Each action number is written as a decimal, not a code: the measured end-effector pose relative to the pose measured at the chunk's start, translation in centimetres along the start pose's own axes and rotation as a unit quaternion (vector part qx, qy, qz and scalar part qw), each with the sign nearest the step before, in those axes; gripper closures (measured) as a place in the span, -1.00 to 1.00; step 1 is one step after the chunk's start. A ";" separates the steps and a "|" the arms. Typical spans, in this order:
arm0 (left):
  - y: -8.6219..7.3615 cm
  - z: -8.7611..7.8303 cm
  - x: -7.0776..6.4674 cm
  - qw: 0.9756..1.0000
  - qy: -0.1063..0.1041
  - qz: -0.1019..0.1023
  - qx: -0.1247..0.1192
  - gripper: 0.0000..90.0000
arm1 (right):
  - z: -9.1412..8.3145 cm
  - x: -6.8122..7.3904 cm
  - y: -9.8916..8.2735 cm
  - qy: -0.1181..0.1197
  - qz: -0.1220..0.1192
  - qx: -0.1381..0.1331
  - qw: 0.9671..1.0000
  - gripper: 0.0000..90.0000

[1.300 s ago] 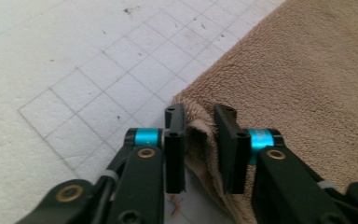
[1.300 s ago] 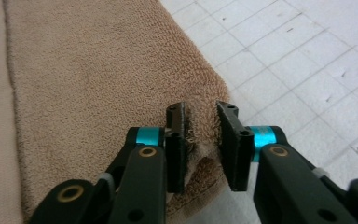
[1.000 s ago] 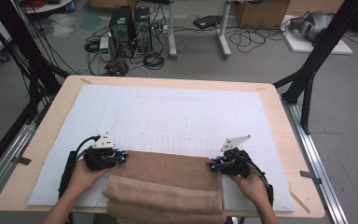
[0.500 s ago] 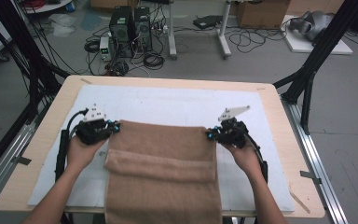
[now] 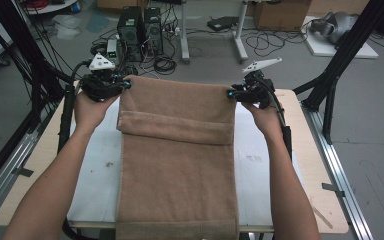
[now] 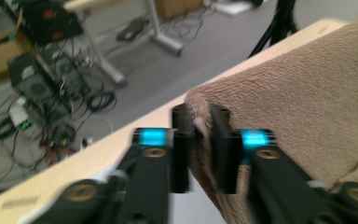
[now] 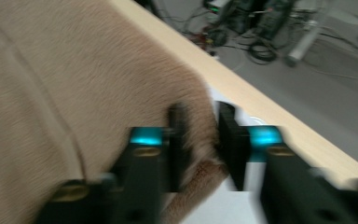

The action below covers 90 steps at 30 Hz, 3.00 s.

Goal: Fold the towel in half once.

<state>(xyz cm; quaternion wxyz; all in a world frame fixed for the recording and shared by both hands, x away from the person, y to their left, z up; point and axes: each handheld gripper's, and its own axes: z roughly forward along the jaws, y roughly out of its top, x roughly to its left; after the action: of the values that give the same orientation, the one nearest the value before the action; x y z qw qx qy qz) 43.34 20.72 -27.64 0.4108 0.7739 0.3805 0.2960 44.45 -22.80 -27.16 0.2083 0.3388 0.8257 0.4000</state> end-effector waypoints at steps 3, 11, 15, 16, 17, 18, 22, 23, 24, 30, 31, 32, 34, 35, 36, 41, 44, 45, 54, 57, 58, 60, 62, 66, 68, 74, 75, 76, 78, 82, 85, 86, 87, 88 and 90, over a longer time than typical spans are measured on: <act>-2.1 0.7 0.2 1.000 -0.013 -0.007 0.015 0.36 | 0.6 -0.7 -1.5 0.013 0.033 0.013 0.999 0.15; -9.4 1.9 -0.6 0.997 -0.049 -0.036 0.049 0.31 | 3.0 1.2 -7.6 0.044 0.034 0.055 0.997 0.07; -11.9 3.0 -1.0 0.993 -0.074 -0.050 0.081 0.28 | 4.4 2.2 -9.6 0.058 0.039 0.066 0.995 0.06; -12.4 3.2 -1.3 0.993 -0.076 -0.046 0.081 0.27 | 4.7 2.5 -10.0 0.064 0.039 0.068 0.995 0.06; -12.8 3.4 -1.5 0.992 -0.081 -0.047 0.085 0.28 | 5.1 2.8 -10.3 0.069 0.037 0.072 0.994 0.07; -13.1 3.6 -1.6 0.991 -0.086 -0.048 0.090 0.28 | 5.6 3.1 -10.6 0.075 0.034 0.081 0.993 0.07; -13.9 4.7 -2.5 0.987 -0.107 -0.042 0.111 0.27 | 7.0 4.1 -11.6 0.093 0.024 0.106 0.990 0.10; -14.0 4.9 -2.7 0.986 -0.110 -0.036 0.117 0.26 | 7.3 4.4 -11.8 0.094 0.023 0.112 0.989 0.12; -14.1 5.0 -3.0 0.986 -0.111 -0.027 0.124 0.25 | 7.5 4.4 -12.0 0.095 0.022 0.115 0.989 0.13; -14.1 5.4 -3.8 0.984 -0.104 -0.006 0.142 0.48 | 8.1 4.8 -12.8 0.087 0.025 0.121 0.989 0.44; -14.0 5.3 -3.9 0.984 -0.103 -0.001 0.143 0.56 | 8.1 4.9 -12.8 0.084 0.022 0.123 0.989 0.50; -14.0 5.3 -4.1 0.984 -0.103 0.003 0.143 0.63 | 8.1 5.0 -12.8 0.083 0.020 0.124 0.989 0.59; -13.8 5.2 -4.4 0.985 -0.098 0.011 0.144 0.76 | 8.1 5.0 -12.8 0.091 0.022 0.126 0.988 0.76; -13.8 5.2 -4.5 0.985 -0.097 0.012 0.143 0.83 | 8.1 5.0 -12.8 0.091 0.020 0.127 0.987 0.80; -13.7 5.1 -4.6 0.985 -0.095 0.014 0.141 0.85 | 8.1 5.0 -12.7 0.093 0.020 0.127 0.987 0.84; -13.3 4.3 -4.7 0.987 -0.093 0.024 0.125 0.88 | 7.5 4.8 -12.6 0.103 0.022 0.118 0.987 0.91; -13.0 3.4 -4.6 0.989 -0.096 0.021 0.107 0.88 | 6.8 4.6 -12.5 0.113 0.021 0.104 0.988 0.91; -12.9 3.0 -4.6 0.990 -0.097 0.018 0.099 0.88 | 6.4 4.6 -12.4 0.114 0.025 0.098 0.988 0.91; -12.4 -0.7 -5.8 0.993 -0.113 0.020 0.040 0.88 | 2.2 5.0 -11.7 0.125 0.005 0.048 0.991 0.92; -12.7 -2.1 -6.8 0.993 -0.115 0.024 0.024 0.88 | 0.3 5.4 -11.7 0.126 -0.008 0.032 0.991 0.92; -12.7 -2.6 -7.2 0.992 -0.117 0.030 0.025 0.88 | -0.4 5.7 -11.8 0.129 -0.008 0.025 0.991 0.92; -13.0 -3.8 -8.1 0.992 -0.115 0.040 0.012 0.88 | -1.8 6.1 -12.1 0.132 -0.012 0.009 0.991 0.92; -13.5 -5.0 -9.0 0.992 -0.116 0.049 0.008 0.88 | -3.2 6.8 -12.5 0.139 -0.015 -0.003 0.990 0.92; -15.1 -7.8 -10.7 0.991 -0.122 0.051 -0.008 0.88 | -5.8 8.9 -13.6 0.148 -0.032 -0.020 0.988 0.92; -15.9 -9.2 -11.6 0.991 -0.124 0.053 -0.016 0.88 | -7.3 10.4 -14.3 0.152 -0.044 -0.026 0.987 0.92; -17.3 -14.2 -14.6 0.987 -0.135 0.080 -0.033 0.88 | -12.1 14.7 -16.4 0.164 -0.072 -0.048 0.983 0.99; -17.7 -15.0 -15.1 0.986 -0.141 0.080 -0.031 0.88 | -12.9 15.3 -16.6 0.168 -0.077 -0.053 0.981 0.99; -18.0 -15.5 -15.5 0.986 -0.145 0.082 -0.028 0.88 | -13.7 16.1 -16.8 0.170 -0.084 -0.058 0.980 0.99; -19.1 -16.4 -16.7 0.977 -0.190 0.099 -0.026 0.85 | -14.5 16.8 -17.0 0.173 -0.089 -0.063 0.979 0.99; -20.2 -17.1 -17.4 0.972 -0.209 0.107 -0.013 0.41 | -13.6 16.7 -17.4 0.176 -0.083 -0.038 0.980 0.80; -20.5 -16.6 -16.4 0.979 -0.181 0.096 -0.006 0.30 | -11.6 15.8 -17.7 0.183 -0.062 -0.024 0.981 0.71; -20.6 -16.3 -16.0 0.980 -0.175 0.092 -0.005 0.29 | -11.0 15.6 -17.8 0.182 -0.055 -0.021 0.981 0.67; -20.7 -16.0 -15.5 0.982 -0.165 0.090 -0.003 0.29 | -10.4 15.2 -17.9 0.182 -0.049 -0.018 0.982 0.64; -20.7 -15.7 -15.0 0.984 -0.159 0.085 -0.002 0.28 | -9.9 15.0 -17.9 0.182 -0.044 -0.014 0.982 0.58; -20.7 -14.9 -14.2 0.986 -0.144 0.081 0.001 0.25 | -8.9 14.5 -18.0 0.173 -0.045 0.000 0.984 0.48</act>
<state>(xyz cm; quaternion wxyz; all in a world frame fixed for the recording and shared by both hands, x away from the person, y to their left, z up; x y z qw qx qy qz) 17.11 22.79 -40.31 0.4354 0.8371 0.2535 0.2133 21.98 -24.94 -37.34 0.0801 0.2266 0.8636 0.4432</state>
